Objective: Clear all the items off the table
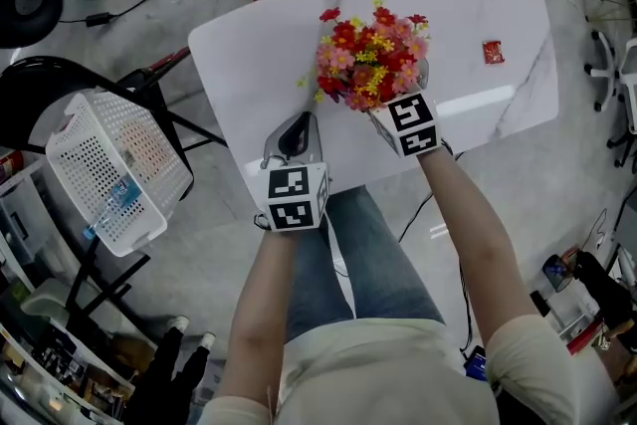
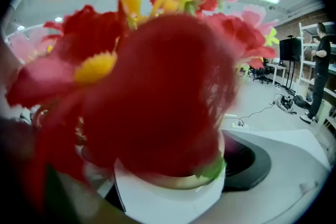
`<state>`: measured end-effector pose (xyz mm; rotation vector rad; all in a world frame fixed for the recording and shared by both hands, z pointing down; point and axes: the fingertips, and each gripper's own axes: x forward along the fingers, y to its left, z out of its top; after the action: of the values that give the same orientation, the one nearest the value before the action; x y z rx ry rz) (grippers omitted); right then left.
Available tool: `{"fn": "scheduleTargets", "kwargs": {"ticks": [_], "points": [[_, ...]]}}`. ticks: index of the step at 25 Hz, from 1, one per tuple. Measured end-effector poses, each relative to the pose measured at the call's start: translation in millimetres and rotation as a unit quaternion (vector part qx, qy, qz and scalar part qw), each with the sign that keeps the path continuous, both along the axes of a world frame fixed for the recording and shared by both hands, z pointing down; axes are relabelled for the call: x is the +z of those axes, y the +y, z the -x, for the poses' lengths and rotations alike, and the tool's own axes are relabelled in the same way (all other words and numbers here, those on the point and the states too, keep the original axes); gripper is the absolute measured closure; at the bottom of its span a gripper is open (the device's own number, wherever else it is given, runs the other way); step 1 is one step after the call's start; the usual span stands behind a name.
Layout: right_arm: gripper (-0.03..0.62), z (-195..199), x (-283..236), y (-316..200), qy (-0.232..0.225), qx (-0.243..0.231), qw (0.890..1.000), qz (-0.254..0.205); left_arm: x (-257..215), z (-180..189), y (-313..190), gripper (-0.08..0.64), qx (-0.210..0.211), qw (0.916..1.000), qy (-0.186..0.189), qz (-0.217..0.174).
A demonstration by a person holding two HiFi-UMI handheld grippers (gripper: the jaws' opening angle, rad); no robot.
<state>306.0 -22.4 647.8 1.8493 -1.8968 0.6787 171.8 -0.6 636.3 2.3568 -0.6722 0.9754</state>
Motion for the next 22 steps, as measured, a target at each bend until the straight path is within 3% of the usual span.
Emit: {"fn": "scheduleTargets", "kwargs": {"ticks": [22], "points": [[-0.005, 107, -104, 0, 0.011, -0.026, 0.999, -0.015, -85, 94, -1, 0.551, -0.037, 0.9989, 0.018, -0.023]]}}
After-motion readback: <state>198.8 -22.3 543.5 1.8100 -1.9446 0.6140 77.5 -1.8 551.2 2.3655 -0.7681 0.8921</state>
